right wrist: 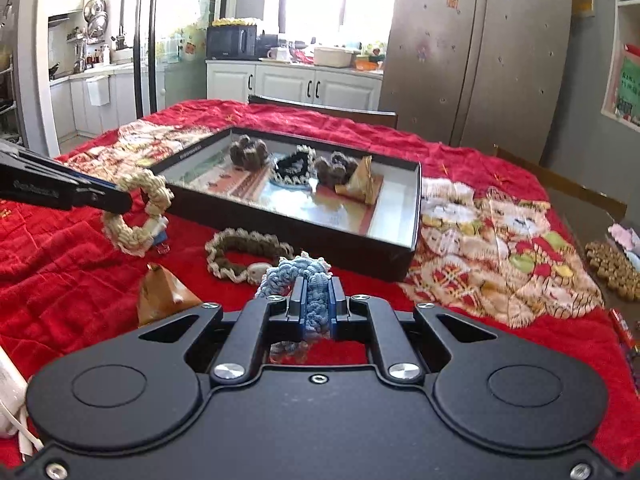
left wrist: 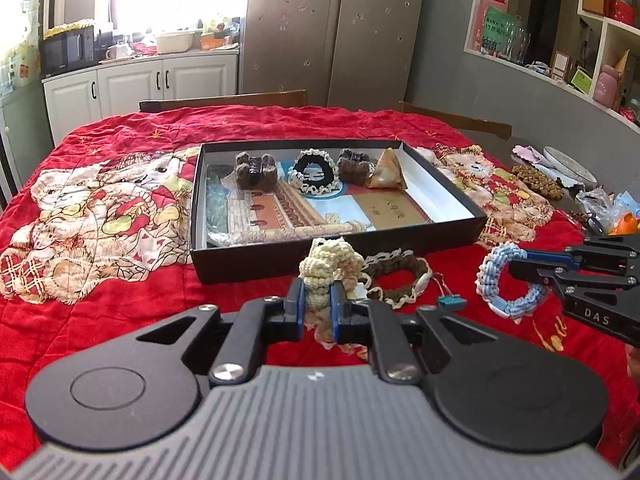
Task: Organize objects
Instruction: 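Carry both held scrunchies up and over the black box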
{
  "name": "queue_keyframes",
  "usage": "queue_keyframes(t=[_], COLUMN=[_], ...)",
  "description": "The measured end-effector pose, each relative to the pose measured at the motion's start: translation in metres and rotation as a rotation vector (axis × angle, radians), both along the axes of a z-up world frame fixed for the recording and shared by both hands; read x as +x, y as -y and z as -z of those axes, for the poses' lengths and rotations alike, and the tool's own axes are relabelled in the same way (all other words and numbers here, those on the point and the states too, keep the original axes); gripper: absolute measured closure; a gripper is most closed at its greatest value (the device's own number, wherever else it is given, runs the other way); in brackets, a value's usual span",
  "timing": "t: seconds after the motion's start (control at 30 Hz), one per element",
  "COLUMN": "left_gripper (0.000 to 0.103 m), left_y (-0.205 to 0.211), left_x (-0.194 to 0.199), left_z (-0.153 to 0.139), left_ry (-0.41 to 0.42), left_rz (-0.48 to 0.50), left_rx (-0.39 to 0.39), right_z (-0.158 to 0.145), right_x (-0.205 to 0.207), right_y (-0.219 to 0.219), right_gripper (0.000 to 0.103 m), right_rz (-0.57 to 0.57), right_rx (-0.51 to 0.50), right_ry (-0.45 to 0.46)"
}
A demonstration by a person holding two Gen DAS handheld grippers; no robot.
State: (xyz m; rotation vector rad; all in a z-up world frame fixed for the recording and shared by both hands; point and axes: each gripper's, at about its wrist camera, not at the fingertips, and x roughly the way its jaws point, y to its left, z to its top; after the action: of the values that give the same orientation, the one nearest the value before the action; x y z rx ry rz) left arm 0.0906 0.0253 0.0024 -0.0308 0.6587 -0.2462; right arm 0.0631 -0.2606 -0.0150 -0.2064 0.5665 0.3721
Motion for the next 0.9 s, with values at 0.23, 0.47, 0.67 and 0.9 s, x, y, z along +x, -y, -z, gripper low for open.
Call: queue_keyframes(t=[0.23,0.47,0.67,0.9], left_gripper=[0.088,0.088,0.088,0.088], left_y=[-0.001,-0.006,-0.011,-0.013], left_x=[0.001,0.009,0.029,0.059], left_z=[-0.008,-0.019,-0.03,-0.035], left_ry=[0.02,0.047,0.069,0.076], left_rz=[0.001,-0.017,-0.05,-0.079], left_rx=[-0.003,-0.004,0.002,0.026], right_z=[-0.012,-0.025,-0.044,-0.058], right_x=[0.001,0.01,0.025,0.055], right_y=[-0.005,-0.009,-0.02,-0.038], right_gripper=[0.093,0.093,0.093,0.093], right_rz=[-0.015,-0.022,-0.032,-0.041], right_rx=[-0.003,0.009,0.013,0.031], right_ry=[0.029,0.06,0.098,0.105])
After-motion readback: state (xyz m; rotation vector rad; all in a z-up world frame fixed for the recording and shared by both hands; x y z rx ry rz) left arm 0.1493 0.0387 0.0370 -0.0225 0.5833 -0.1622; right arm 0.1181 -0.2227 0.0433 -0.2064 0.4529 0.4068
